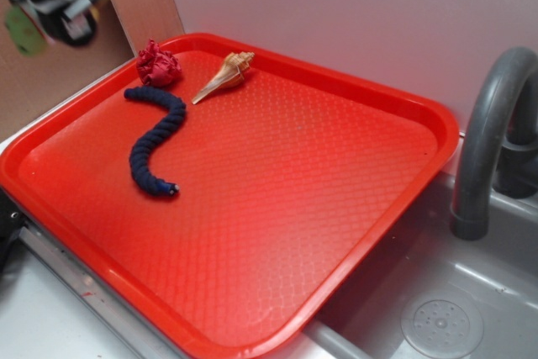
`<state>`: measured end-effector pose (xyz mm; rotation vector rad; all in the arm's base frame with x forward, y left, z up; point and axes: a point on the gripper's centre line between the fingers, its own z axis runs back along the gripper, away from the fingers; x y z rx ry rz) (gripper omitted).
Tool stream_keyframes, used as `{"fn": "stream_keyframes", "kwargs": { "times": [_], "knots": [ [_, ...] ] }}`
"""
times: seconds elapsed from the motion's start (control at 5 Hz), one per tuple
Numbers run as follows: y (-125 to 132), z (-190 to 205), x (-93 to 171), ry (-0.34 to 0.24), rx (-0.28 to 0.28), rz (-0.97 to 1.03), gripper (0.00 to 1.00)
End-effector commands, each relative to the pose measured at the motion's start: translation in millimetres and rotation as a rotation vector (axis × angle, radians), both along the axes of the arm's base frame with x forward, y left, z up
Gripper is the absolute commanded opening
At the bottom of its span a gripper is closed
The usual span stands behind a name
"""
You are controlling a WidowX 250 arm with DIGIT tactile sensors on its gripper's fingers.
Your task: Grab the green animal.
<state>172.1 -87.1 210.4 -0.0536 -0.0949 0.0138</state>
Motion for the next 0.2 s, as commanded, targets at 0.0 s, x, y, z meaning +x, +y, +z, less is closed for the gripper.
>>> {"fn": "stream_keyframes", "kwargs": {
  "times": [0.0],
  "knots": [
    [39.2,61.0,-3.2,-0.169,-0.16,0.225,0.0]
  ]
}}
